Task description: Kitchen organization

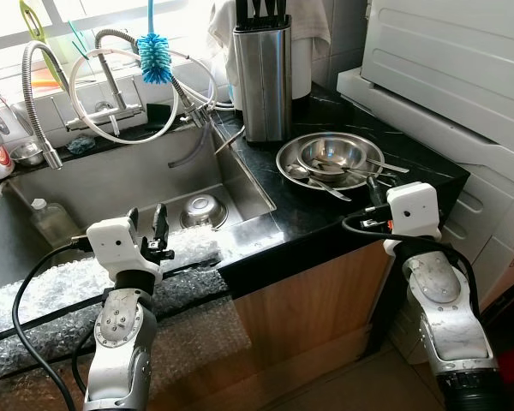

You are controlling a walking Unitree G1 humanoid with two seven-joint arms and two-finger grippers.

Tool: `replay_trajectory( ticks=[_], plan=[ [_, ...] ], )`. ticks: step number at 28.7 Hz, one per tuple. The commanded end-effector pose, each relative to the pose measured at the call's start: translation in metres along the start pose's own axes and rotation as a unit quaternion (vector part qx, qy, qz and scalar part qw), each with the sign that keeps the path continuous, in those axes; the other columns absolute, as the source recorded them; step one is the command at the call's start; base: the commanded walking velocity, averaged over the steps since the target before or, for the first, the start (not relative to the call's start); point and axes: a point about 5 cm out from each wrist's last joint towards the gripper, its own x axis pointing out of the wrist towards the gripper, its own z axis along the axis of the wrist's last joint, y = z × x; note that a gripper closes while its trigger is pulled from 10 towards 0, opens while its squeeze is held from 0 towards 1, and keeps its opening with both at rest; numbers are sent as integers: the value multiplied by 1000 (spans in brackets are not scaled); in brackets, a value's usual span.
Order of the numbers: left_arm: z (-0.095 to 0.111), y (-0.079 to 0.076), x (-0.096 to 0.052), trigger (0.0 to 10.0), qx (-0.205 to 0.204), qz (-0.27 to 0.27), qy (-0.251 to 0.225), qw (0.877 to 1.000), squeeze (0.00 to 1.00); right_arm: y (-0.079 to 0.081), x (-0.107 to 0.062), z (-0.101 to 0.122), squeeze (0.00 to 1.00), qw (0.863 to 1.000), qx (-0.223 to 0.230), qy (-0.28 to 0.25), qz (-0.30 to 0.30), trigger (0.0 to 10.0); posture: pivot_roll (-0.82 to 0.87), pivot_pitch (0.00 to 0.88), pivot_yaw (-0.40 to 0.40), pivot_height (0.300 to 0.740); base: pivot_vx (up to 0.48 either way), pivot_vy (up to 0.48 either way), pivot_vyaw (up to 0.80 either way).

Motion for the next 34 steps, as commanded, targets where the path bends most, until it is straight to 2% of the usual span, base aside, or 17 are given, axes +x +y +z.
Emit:
replay_trajectory(
  ticks=[1,13,27,28,31,32,33,34],
  plan=[
    [0,0,3,10000,6,1,2,1000,0,-1,4,4,0,1000,-1,-6,-3,0,-166,0,113,740,0,0,0],
    [1,0,5,10000,8,2,-2,1000,0,-4,9,16,0,999,1,-35,-12,0,-169,0,115,740,0,0,0],
    [3,2,6,10000,16,10,-9,1000,0,13,14,34,0,996,36,-72,29,0,-159,0,111,740,0,0,0],
    [3,2,6,10000,16,10,-10,1000,0,15,15,36,0,996,44,-75,33,4235,-158,0,111,740,0,0,0],
    [3,2,6,10000,15,10,-10,1000,0,17,15,38,0,995,50,-78,38,4235,-158,0,111,740,0,0,0],
    [3,2,6,10000,15,10,-10,1000,0,17,15,39,0,995,51,-79,38,6863,-158,0,111,740,0,0,0],
    [4,0,7,10000,12,6,-13,1000,0,23,16,57,0,988,89,-110,67,10000,-160,0,113,740,0,0,0],
    [4,0,7,10000,12,6,-13,1000,0,23,16,57,0,988,89,-110,67,10000,-160,0,113,740,0,0,0]
  ],
)
